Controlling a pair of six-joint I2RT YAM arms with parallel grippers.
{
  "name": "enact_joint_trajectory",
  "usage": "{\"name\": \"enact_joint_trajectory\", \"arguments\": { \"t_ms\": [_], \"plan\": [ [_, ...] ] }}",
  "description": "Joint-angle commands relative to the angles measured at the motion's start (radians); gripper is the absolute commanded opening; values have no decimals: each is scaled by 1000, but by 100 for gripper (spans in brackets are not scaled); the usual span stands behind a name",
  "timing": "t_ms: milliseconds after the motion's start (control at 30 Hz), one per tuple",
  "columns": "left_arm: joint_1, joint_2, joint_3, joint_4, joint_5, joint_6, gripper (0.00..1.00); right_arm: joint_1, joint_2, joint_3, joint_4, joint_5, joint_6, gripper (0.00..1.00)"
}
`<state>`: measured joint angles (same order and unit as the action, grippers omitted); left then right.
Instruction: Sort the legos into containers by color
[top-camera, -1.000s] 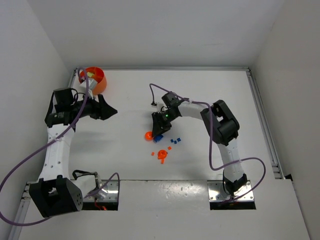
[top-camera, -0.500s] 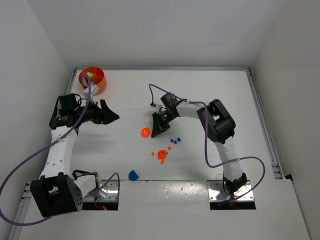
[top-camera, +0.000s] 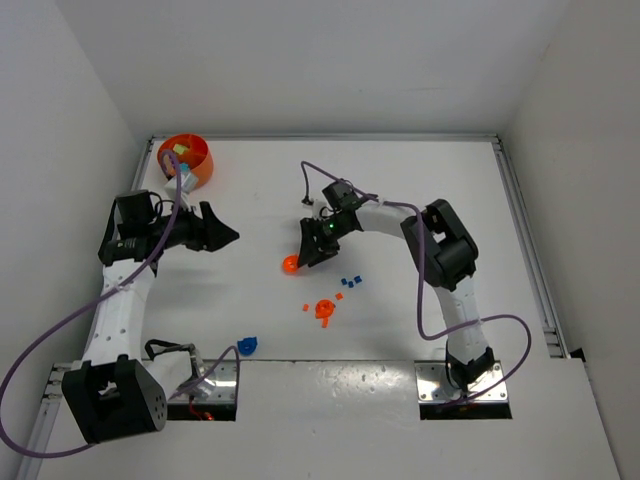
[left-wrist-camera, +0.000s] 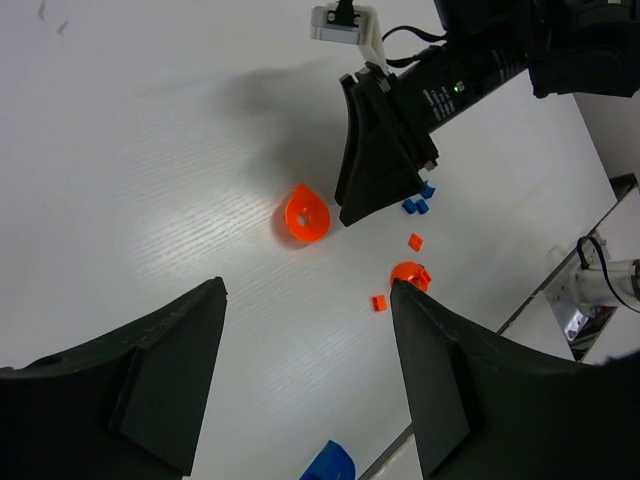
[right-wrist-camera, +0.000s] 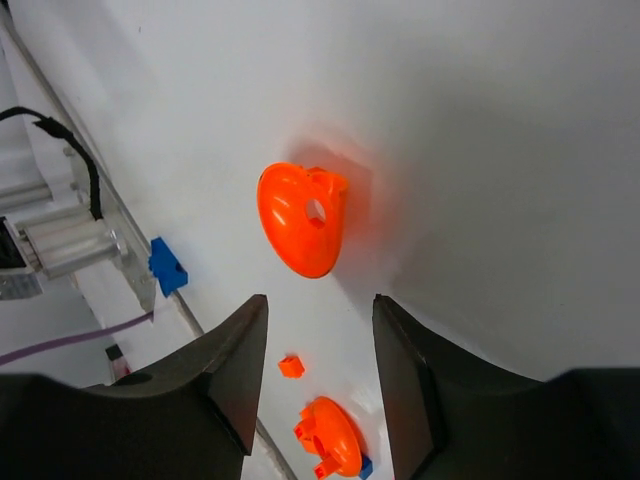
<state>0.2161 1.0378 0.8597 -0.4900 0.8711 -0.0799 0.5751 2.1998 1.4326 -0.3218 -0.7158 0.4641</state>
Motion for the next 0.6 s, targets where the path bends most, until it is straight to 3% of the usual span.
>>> {"name": "enact_joint_trajectory", "arguments": {
  "t_ms": [0,567],
  "plan": [
    [6,-27,-1,39,3,-11,73,-9,-37,37,9,58,38,47],
    [6,-18,-20,57,-6,-40,73,9,115,143,-17,26,47,31]
  ]
}}
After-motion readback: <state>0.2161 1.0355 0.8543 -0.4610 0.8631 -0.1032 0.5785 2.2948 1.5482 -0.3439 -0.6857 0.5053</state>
